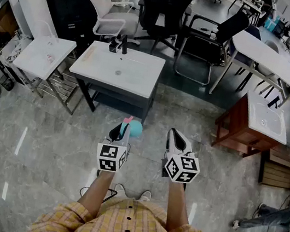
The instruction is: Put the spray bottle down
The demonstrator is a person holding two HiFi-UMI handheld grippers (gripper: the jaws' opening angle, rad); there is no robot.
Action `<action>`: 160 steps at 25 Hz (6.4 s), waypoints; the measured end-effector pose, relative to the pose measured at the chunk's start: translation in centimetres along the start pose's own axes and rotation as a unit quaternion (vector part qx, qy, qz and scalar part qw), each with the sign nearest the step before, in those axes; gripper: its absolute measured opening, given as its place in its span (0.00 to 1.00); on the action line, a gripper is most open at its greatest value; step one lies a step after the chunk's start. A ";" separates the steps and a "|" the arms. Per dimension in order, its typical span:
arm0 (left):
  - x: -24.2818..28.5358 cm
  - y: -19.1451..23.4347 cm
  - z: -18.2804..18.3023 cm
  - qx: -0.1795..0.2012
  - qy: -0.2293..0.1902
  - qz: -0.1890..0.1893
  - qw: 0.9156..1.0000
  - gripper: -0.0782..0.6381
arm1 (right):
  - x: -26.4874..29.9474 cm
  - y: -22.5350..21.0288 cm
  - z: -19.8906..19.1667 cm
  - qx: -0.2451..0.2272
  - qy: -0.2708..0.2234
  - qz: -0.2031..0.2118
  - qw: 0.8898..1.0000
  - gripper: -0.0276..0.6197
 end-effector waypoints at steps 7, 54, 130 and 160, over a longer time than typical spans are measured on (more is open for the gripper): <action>-0.5 0.5 -0.3 -0.002 -0.002 -0.008 1.000 0.21 | 0.2 1.2 -0.4 0.000 0.000 0.002 1.000 0.04; 25.4 7.5 5.4 0.017 -0.003 -0.072 0.997 0.21 | 25.4 -9.6 2.1 0.020 0.008 -0.035 0.999 0.04; 60.8 1.6 2.6 0.116 0.114 -0.173 0.971 0.21 | 42.7 -30.4 -2.4 0.111 0.090 -0.130 0.981 0.04; 64.6 -0.9 1.8 0.131 0.132 -0.176 0.967 0.21 | 42.1 -33.1 -3.2 0.133 0.086 -0.137 0.978 0.04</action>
Point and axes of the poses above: the fingertips, and each gripper's own axes: x forward along the fingers, y to its left, z out of its top, the point moved 1 cm from there along -x, backward along the fingers, and after that the axes turned 12 degrees about z, right-handed, at the moved point
